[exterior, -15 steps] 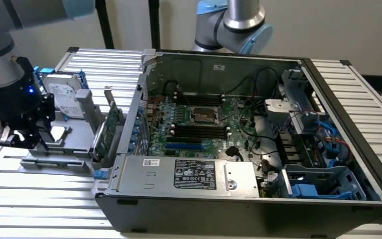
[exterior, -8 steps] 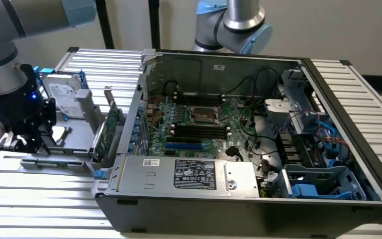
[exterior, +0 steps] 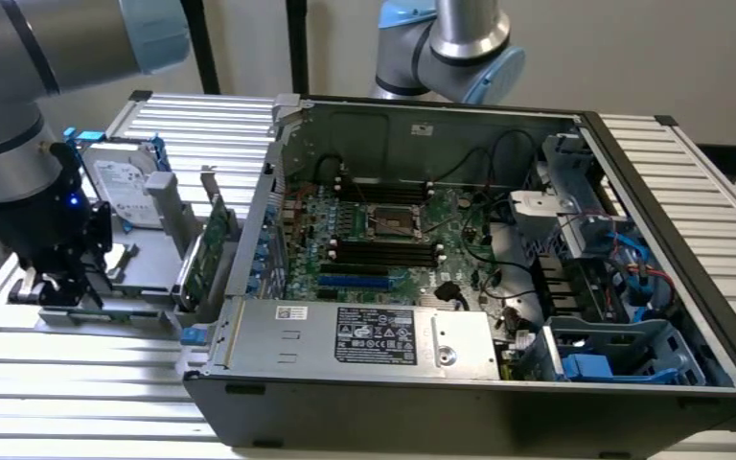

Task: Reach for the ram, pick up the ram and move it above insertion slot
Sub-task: 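Pick up the ram and move it above insertion slot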

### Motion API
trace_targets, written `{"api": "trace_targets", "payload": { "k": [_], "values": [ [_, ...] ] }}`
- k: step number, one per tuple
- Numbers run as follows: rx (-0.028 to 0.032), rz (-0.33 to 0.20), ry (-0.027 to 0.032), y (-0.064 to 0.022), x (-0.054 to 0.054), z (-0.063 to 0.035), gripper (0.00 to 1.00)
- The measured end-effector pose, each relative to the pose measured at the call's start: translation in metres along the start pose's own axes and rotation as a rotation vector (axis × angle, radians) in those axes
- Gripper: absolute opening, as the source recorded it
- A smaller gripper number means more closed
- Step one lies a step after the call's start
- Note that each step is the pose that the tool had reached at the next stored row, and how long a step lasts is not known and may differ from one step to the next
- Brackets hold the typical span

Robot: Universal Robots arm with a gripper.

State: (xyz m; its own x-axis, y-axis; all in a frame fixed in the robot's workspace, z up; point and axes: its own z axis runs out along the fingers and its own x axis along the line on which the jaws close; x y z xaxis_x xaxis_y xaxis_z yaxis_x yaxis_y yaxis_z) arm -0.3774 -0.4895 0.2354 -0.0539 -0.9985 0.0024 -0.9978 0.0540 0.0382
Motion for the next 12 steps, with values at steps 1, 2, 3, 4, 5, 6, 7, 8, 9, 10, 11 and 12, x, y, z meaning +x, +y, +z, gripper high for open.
{"api": "trace_targets", "payload": {
  "k": [1,2,3,4,5,6,7,8,9,10,11,12],
  "values": [
    [-0.0001,-0.002,0.0002,-0.0001,0.000,0.0018,0.31],
    [-0.0001,-0.004,0.0002,-0.0002,0.000,0.0036,0.31],
    [-0.0001,-0.005,0.0003,-0.0003,0.000,0.0054,0.31],
    [-0.0002,-0.007,0.0004,-0.0003,0.000,0.0072,0.31],
    [-0.0001,-0.009,0.0005,-0.0004,0.000,0.0090,0.31],
    [-0.0001,-0.011,0.0005,-0.0005,0.000,0.0108,0.31],
    [0.0000,-0.013,0.0005,-0.0005,0.000,0.0128,0.31],
    [0.0000,-0.014,0.0005,-0.0006,0.000,0.0145,0.31],
    [0.0000,-0.016,0.0007,-0.0006,0.000,0.0164,0.31],
    [0.0000,-0.018,0.0007,-0.0007,0.000,0.0182,0.31],
    [-0.0001,-0.019,0.0008,-0.0007,0.000,0.0200,0.31],
    [0.0000,-0.021,0.0008,-0.0008,0.000,0.0219,0.31]
  ]
}}
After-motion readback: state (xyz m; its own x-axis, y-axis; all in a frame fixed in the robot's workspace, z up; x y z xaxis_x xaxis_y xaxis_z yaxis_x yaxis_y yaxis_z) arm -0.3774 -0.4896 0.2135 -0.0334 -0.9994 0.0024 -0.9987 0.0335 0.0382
